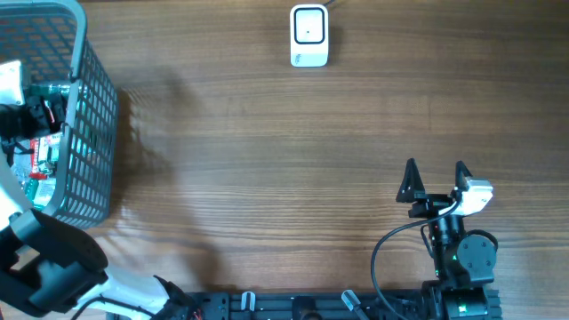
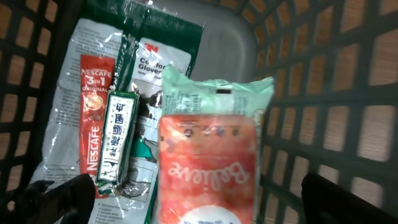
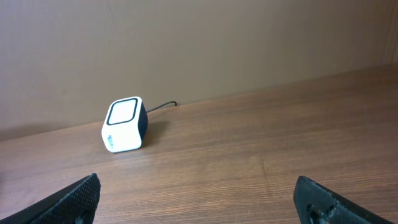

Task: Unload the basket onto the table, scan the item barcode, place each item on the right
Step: 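Reach into the basket and grasp the green-white wet-wipe pack with left gripper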

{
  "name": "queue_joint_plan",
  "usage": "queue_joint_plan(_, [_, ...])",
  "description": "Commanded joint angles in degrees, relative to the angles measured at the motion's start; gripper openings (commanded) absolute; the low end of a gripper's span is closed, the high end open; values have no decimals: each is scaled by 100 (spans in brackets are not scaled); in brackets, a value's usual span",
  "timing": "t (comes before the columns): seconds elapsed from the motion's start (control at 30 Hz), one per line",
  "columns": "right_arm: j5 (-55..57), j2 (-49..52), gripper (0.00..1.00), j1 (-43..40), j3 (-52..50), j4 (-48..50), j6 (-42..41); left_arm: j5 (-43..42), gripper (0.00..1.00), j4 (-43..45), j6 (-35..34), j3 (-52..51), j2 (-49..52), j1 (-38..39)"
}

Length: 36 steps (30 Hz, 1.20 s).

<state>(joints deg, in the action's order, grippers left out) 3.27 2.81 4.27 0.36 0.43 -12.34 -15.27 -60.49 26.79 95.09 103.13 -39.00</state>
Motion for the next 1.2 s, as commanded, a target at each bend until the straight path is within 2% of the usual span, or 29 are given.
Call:
queue_joint_plan(0.0, [59, 0, 100, -22, -4, 33, 28, -232, 100, 33, 155, -50, 249, -103])
queue_joint_plan(0.4, [61, 0, 100, -22, -4, 33, 28, -339, 100, 7, 155, -66, 765, -98])
queue_joint_plan(0.97, [59, 0, 100, -22, -4, 33, 31, -330, 100, -13, 326, -72, 769, -96])
queue_joint_plan(1.17, [61, 0, 100, -22, -4, 33, 31, -286, 100, 122, 323, -356, 780, -98])
